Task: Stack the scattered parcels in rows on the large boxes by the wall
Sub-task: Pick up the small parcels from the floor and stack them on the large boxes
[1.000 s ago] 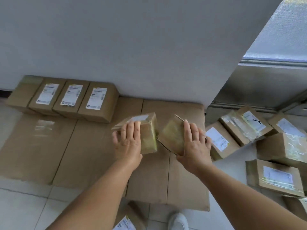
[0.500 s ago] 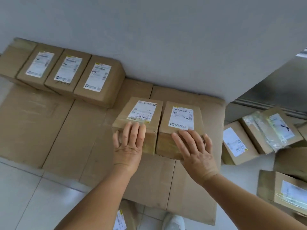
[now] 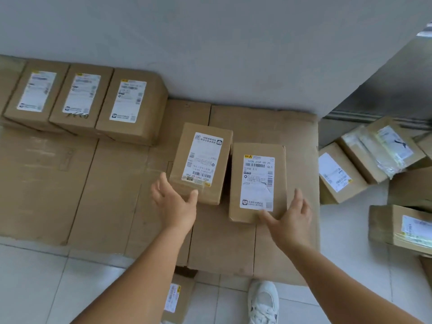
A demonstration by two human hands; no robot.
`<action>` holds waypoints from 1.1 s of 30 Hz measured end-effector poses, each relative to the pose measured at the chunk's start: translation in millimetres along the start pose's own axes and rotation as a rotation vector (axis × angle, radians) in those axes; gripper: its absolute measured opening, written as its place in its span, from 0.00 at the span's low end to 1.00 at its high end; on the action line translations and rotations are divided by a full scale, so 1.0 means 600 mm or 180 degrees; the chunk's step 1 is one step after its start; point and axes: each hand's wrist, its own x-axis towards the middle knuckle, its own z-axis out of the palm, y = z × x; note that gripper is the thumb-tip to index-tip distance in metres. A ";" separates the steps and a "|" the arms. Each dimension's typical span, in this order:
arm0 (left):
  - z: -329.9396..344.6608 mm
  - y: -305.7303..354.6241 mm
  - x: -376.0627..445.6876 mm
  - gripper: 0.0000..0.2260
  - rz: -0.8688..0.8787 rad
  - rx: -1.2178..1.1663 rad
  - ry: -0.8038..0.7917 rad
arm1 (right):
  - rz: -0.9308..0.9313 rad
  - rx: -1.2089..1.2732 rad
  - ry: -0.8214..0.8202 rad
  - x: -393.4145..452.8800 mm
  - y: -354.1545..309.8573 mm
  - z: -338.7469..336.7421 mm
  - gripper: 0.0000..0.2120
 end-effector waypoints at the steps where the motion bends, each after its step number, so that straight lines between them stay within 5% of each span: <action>1: -0.010 -0.002 0.013 0.39 -0.0366 -0.0178 -0.0168 | 0.0471 0.0482 -0.0097 0.005 -0.002 0.004 0.48; 4: -0.023 -0.012 0.043 0.38 -0.0926 -0.0803 -0.0779 | 0.1203 0.2038 -0.0581 0.013 -0.009 0.028 0.32; 8: -0.011 -0.021 0.060 0.32 -0.1345 -0.2089 -0.1304 | 0.1204 0.2742 -0.0581 0.016 -0.024 0.056 0.21; 21: -0.050 0.028 0.211 0.23 -0.1230 -0.2404 -0.0960 | 0.0752 0.2902 -0.0810 0.120 -0.175 0.078 0.14; 26: -0.042 0.062 0.255 0.26 -0.1262 -0.2275 -0.0788 | 0.0613 0.2611 -0.0967 0.160 -0.236 0.106 0.18; 33: -0.020 0.102 0.263 0.18 -0.1566 -0.2459 -0.0904 | 0.0814 0.2587 -0.0180 0.173 -0.264 0.128 0.24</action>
